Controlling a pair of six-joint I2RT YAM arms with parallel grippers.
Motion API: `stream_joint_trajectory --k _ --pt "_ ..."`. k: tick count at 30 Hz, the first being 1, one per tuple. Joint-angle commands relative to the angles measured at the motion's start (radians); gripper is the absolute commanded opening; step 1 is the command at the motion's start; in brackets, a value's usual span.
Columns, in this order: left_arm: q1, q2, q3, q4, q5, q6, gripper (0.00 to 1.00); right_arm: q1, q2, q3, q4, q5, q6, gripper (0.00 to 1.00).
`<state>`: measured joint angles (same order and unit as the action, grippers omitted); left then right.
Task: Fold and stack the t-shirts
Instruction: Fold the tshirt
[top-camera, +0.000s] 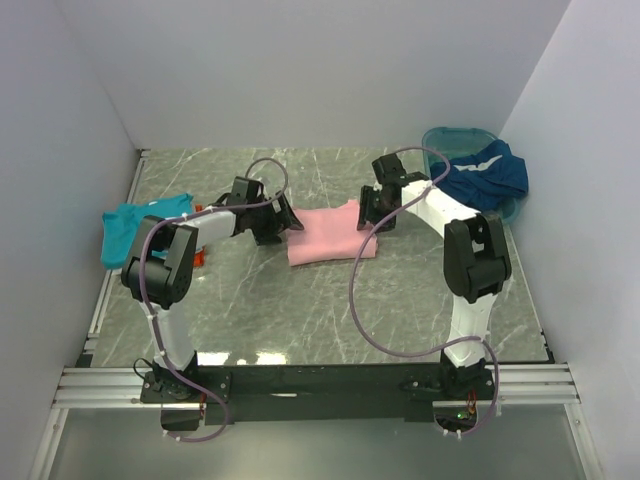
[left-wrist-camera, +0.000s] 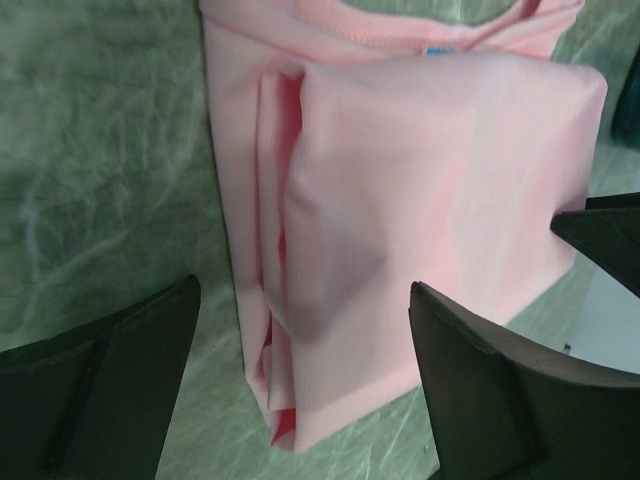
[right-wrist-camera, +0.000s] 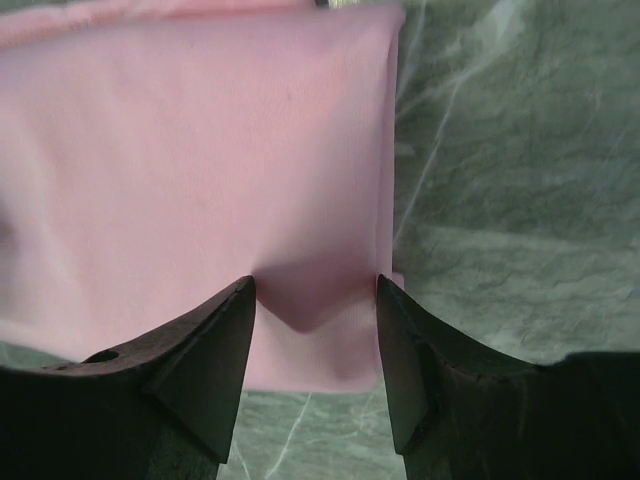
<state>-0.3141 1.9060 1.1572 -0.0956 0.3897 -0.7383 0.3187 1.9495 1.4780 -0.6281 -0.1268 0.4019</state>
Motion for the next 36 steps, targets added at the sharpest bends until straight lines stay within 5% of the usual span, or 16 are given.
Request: stream_joint_trajectory --k 1,20,27,31,36 --pt "-0.002 -0.021 0.064 -0.016 -0.068 0.036 0.89 -0.015 0.031 0.077 0.039 0.045 0.008 0.59" --pt "-0.003 0.159 0.266 -0.019 -0.035 0.050 0.58 -0.064 0.178 0.162 0.080 0.039 0.006 0.52" --pt "-0.003 0.208 0.309 -0.023 -0.017 0.042 0.37 -0.064 0.206 0.188 0.093 0.013 0.003 0.36" --pt "-0.003 0.214 0.306 -0.015 -0.002 0.040 0.03 -0.064 0.207 0.194 0.099 0.006 -0.005 0.15" --pt "-0.005 0.194 0.282 0.022 0.008 0.031 0.00 -0.064 0.183 0.176 0.119 0.006 0.002 0.00"
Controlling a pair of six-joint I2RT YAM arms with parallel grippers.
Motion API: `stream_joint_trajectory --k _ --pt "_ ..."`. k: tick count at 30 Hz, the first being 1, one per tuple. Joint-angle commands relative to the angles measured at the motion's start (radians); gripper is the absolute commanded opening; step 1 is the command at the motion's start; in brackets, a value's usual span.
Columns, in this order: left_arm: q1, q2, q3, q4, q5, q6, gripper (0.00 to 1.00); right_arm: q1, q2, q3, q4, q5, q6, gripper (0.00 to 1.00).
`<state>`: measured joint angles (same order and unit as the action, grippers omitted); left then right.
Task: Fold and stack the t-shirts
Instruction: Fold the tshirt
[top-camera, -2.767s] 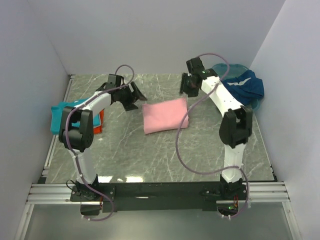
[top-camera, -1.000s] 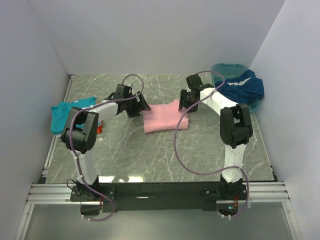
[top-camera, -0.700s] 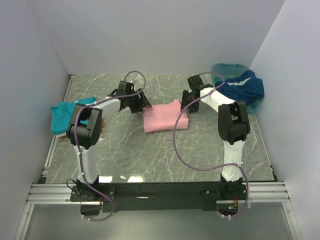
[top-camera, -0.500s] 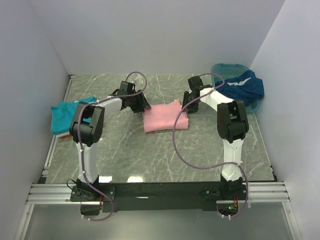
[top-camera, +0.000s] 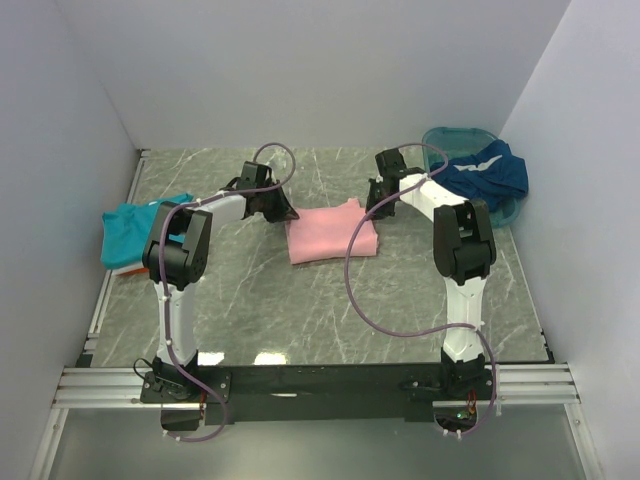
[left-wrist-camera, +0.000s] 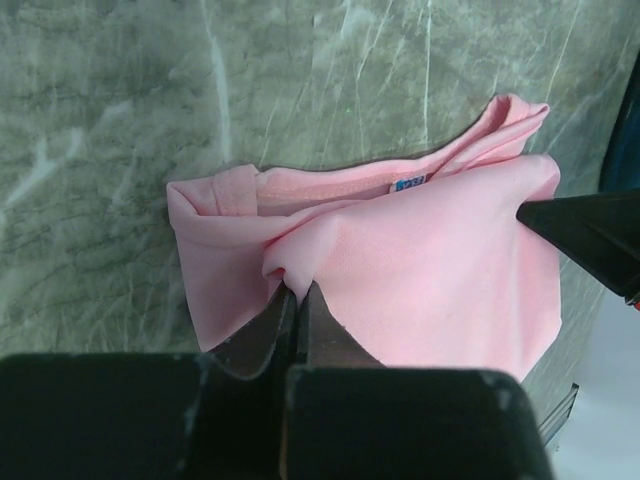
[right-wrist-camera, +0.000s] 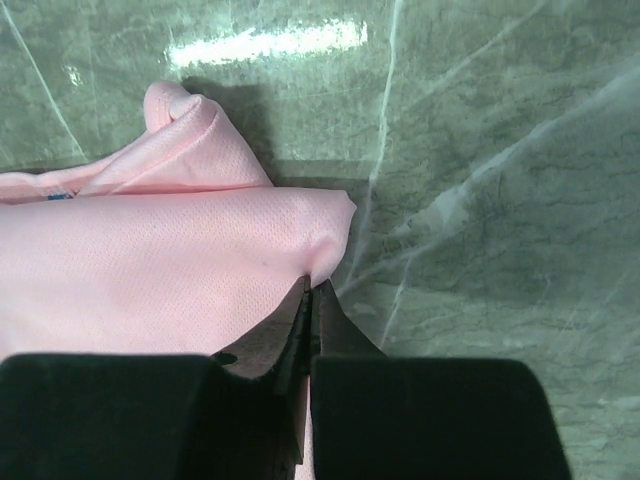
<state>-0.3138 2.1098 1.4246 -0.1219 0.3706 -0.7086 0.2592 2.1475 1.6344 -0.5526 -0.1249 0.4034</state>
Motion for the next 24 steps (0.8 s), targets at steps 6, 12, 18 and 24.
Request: stream_joint_trajectory --k 6,12,18,24 --pt "-0.005 -0.086 -0.055 0.106 0.018 -0.017 0.00 -0.005 -0.086 -0.008 0.074 0.005 0.008 0.00" --pt "-0.005 -0.162 -0.118 0.151 0.017 -0.031 0.00 -0.005 -0.144 -0.008 0.079 -0.002 0.014 0.00" --pt "-0.005 -0.197 -0.136 0.139 0.024 -0.032 0.00 0.002 -0.172 -0.015 0.082 -0.001 0.017 0.00" --pt "-0.004 -0.261 -0.184 0.130 -0.054 -0.020 0.00 0.012 -0.172 0.005 0.088 -0.004 0.020 0.00"
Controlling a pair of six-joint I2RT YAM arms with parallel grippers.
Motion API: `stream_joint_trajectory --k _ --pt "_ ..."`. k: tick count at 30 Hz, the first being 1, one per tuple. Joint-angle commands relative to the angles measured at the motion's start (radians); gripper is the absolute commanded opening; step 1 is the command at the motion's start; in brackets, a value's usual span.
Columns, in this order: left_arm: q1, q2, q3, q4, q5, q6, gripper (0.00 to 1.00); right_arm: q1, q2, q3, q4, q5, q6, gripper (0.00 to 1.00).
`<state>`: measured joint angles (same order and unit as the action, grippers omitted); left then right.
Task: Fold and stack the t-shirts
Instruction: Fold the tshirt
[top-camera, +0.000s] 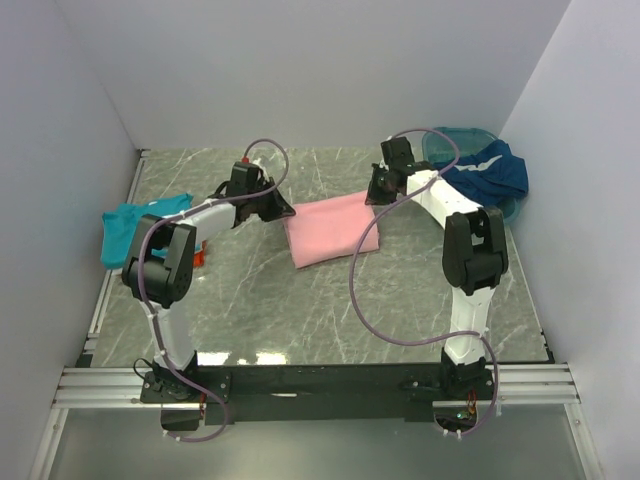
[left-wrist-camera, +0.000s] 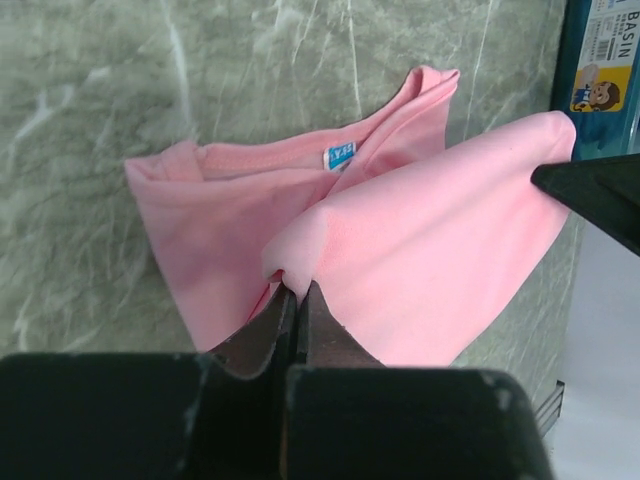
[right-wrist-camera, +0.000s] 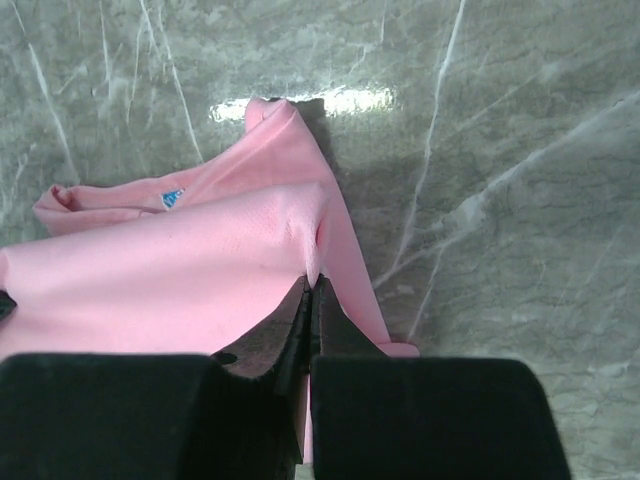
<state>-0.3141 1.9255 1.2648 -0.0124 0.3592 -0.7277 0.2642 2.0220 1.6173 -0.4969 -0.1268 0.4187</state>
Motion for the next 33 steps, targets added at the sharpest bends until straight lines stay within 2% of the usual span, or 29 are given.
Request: stream_joint_trajectory --k 1,20,33 --pt "-0.003 -0.101 -0.034 0.025 -0.051 0.004 0.00 0.012 -0.046 0.024 0.031 -0.002 0.008 0.00" --pt "0.012 -0.132 -0.084 0.041 -0.134 -0.012 0.00 0.055 0.056 0.145 0.028 0.007 0.017 0.00" --pt "0.038 -0.050 -0.094 0.074 -0.134 -0.001 0.00 0.058 0.161 0.230 -0.008 0.001 0.002 0.00"
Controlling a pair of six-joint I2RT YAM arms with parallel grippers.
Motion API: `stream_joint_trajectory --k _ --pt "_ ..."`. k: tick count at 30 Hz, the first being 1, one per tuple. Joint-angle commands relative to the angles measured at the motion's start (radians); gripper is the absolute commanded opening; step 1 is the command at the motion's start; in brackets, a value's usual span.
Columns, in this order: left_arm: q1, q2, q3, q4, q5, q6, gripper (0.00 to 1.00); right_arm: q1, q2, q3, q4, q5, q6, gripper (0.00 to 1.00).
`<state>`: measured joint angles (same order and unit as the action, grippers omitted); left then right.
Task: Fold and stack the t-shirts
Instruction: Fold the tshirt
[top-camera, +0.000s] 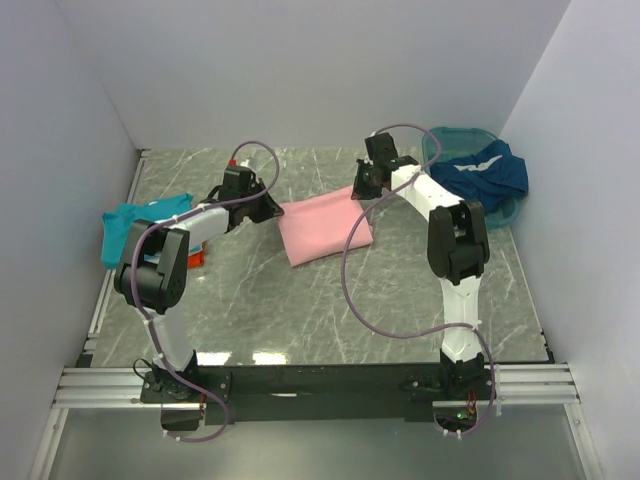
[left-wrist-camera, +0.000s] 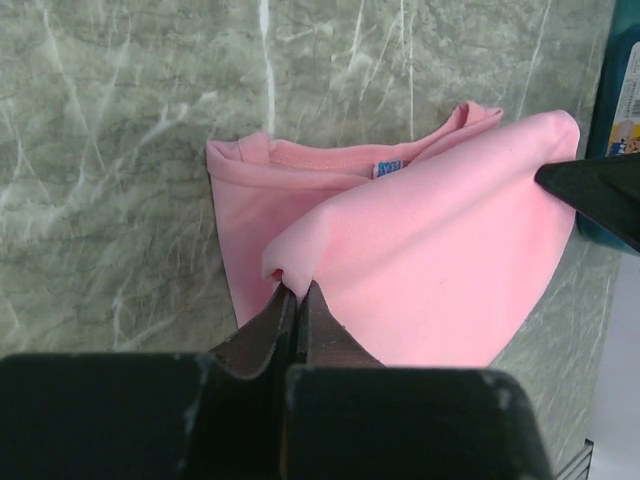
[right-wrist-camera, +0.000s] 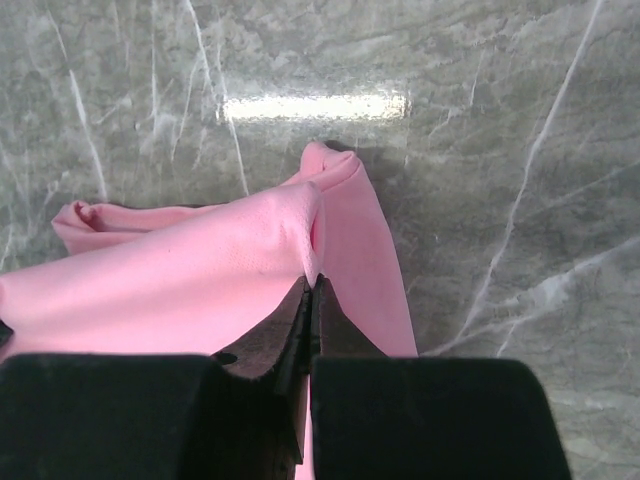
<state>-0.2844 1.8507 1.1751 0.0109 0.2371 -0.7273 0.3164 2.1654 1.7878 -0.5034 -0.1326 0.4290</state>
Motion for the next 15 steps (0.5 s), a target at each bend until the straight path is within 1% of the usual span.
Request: stream_joint_trajectory --k 1,3,5,6,11,13,14,15 --pt "0.008 0.034 0.000 0.057 -0.009 0.003 0.00 0.007 0.025 0.065 -0.003 0.005 -0.007 0.00" --pt "0.008 0.062 0.014 0.069 0.007 0.006 0.01 0.006 0.042 0.081 -0.012 0.002 -0.009 0.00" --pt "0.008 0.084 0.026 0.086 0.014 0.011 0.06 0.007 0.056 0.090 -0.015 0.004 -0.007 0.00" --pt "0.008 0.108 0.043 0.090 0.019 0.011 0.11 0.007 0.060 0.099 -0.017 0.004 -0.007 0.00" --pt "0.011 0.179 0.104 0.086 0.030 0.011 0.13 0.007 0.102 0.140 -0.037 0.011 -0.007 0.00" --pt "0.011 0.194 0.124 0.083 0.030 0.011 0.16 0.009 0.114 0.165 -0.047 0.010 -0.007 0.00" --pt "0.011 0.197 0.127 0.086 0.030 0.009 0.25 0.009 0.123 0.174 -0.049 0.008 -0.007 0.02" --pt "0.011 0.196 0.129 0.086 0.027 0.008 0.32 0.009 0.125 0.177 -0.052 0.008 -0.007 0.09"
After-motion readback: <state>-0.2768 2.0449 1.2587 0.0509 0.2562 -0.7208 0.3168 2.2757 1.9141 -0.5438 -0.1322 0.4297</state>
